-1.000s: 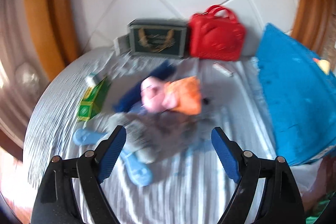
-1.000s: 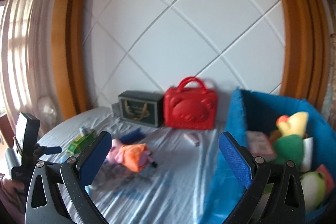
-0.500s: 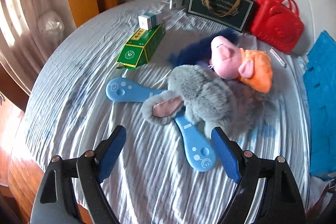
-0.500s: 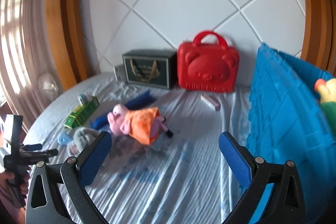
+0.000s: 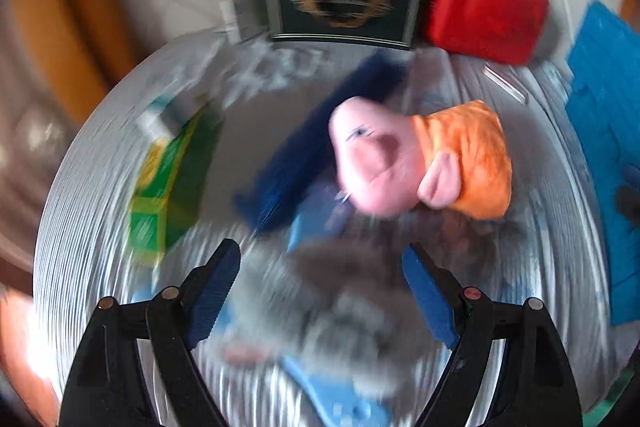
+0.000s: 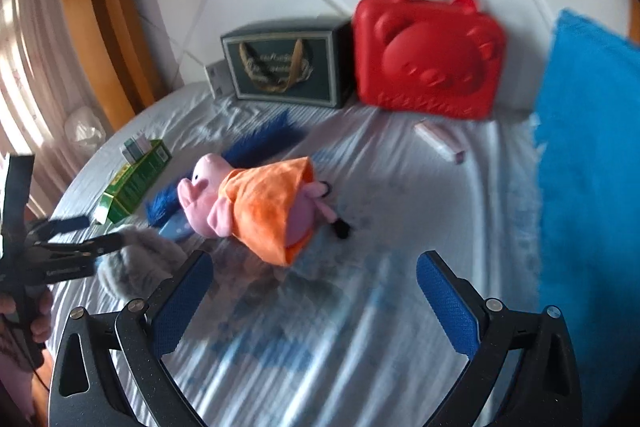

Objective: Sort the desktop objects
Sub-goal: 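Grasp the pink pig plush in orange clothes with both grippers and lift it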

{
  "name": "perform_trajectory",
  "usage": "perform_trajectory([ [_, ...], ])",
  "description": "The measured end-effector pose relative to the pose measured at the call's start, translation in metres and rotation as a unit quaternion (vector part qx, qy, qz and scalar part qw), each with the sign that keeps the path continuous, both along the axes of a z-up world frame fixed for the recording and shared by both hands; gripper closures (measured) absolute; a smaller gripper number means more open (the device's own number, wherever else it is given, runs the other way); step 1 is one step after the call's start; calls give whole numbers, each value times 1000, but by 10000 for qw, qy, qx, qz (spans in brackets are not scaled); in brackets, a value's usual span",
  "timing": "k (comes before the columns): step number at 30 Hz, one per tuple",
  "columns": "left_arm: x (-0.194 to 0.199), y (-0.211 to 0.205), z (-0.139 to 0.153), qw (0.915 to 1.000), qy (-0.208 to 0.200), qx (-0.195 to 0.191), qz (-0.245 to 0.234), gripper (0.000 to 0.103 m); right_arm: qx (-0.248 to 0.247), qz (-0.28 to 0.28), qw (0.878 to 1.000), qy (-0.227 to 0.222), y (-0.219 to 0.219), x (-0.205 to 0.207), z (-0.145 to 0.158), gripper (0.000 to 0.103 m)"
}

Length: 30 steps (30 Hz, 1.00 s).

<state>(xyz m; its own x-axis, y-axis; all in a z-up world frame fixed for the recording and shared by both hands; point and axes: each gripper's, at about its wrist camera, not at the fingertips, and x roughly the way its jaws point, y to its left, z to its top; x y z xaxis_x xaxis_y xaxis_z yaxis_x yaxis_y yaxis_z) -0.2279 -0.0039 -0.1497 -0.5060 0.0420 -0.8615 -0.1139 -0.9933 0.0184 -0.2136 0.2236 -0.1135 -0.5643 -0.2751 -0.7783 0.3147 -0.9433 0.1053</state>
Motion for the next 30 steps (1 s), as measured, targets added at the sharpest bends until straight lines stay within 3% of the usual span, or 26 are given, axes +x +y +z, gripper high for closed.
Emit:
perform_trajectory([
  [7,-67,46,-43,9930,-522,-240,-1034,20,-260,-59,9943,-1036,-34,-79,-63,0],
  [14,-89,58,-65,9878,-786,102,-1340,17,-625,73,9854,-1579,-45,-120,-99,0],
  [17,-95,61,-75,9857,-966,120,-1377,13,-662,128,9835,-1676,-48,-128,-107,0],
  [19,-99,68,-85,9846,-1060,-66,-1390,13,-830,75,9799,-1813,-46,-131,-112,0],
  [21,-102,73,-90,9851,-1060,-122,-1348,14,-863,49,9773,-1936,-46,-132,-114,0],
  [23,-98,77,-84,9869,-900,-108,-1337,21,-786,153,9763,-2010,-51,-128,-114,11],
  [25,-93,77,-78,9871,-861,-21,-1352,25,-577,156,9815,-1819,-51,-120,-105,14],
  [30,-66,72,-33,9899,-386,152,-1358,25,-693,206,9883,-1340,-43,-95,-65,16],
])
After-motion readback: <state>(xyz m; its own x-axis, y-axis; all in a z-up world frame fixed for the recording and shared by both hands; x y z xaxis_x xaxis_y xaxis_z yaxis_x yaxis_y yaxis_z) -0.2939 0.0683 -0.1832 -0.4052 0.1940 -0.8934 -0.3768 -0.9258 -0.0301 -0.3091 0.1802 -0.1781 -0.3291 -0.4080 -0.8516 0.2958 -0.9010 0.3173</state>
